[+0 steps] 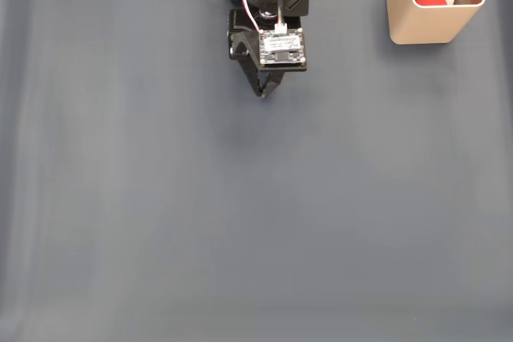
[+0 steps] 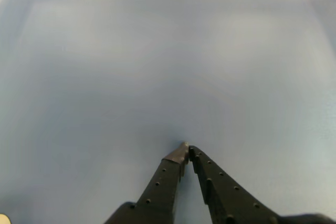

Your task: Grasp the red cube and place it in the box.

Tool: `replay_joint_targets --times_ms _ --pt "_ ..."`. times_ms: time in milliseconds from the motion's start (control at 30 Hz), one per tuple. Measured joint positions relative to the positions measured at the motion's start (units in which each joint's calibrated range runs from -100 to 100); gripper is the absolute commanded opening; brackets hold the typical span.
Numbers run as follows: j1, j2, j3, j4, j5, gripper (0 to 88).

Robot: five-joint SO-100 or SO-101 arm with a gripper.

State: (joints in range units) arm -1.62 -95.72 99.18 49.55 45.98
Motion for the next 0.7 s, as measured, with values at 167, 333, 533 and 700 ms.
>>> replay_joint_targets --times_ms 167,333,533,700 --pt "-0.5 -3.2 0.1 6.0 0.0 0.2" --pt "-0.3 -3.6 0.1 12.3 0.0 0.2" --pt "-0.3 -4.3 0.1 19.1 -0.2 0.2" --pt "-0.3 -4.3 0.1 22.5 -0.9 0.7"
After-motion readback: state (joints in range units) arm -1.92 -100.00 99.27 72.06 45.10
